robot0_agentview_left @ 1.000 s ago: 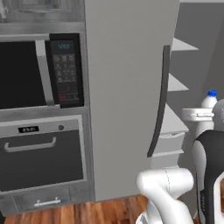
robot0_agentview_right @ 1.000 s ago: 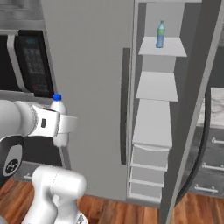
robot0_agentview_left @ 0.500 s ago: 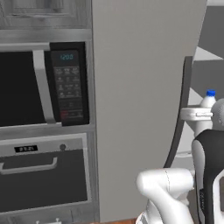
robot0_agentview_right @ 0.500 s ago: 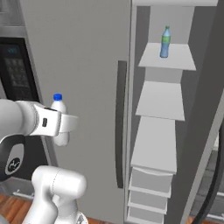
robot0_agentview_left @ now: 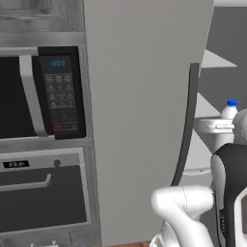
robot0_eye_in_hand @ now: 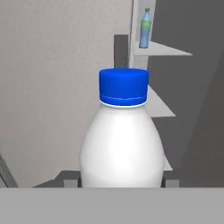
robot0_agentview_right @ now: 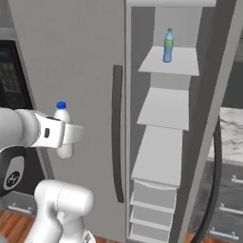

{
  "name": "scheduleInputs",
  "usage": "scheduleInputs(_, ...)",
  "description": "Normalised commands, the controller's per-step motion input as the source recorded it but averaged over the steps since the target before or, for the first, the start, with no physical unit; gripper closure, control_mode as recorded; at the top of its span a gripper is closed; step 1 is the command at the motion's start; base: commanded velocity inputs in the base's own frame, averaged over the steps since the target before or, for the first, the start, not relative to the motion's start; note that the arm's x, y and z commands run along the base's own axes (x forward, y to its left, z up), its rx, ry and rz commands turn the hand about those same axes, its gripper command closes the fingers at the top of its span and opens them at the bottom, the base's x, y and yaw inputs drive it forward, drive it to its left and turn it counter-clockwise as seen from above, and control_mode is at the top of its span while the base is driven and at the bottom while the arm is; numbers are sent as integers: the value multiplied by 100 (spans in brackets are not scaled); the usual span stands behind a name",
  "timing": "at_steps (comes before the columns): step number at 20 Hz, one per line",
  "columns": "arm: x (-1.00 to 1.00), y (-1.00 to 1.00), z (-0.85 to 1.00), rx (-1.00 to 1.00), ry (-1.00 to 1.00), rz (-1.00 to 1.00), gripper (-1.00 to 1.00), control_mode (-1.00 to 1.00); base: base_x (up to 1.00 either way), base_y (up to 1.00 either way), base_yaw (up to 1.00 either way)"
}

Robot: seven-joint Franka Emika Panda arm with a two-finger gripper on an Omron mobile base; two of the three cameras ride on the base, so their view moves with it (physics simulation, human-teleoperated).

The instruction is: Take the bottled waters from the counter and place them in the freezer to freeze. Close the freezer door after placing the bottles.

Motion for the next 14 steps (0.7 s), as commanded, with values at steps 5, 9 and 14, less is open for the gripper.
scheduleInputs(5, 0, 0, 0, 0, 0, 0, 100, 100, 0, -52, 0)
scheduleInputs(9, 0, 0, 0, 0, 0, 0, 100, 100, 3, -33, -7)
scheduleInputs(14, 0, 0, 0, 0, 0, 0, 100, 100, 24, -26, -31)
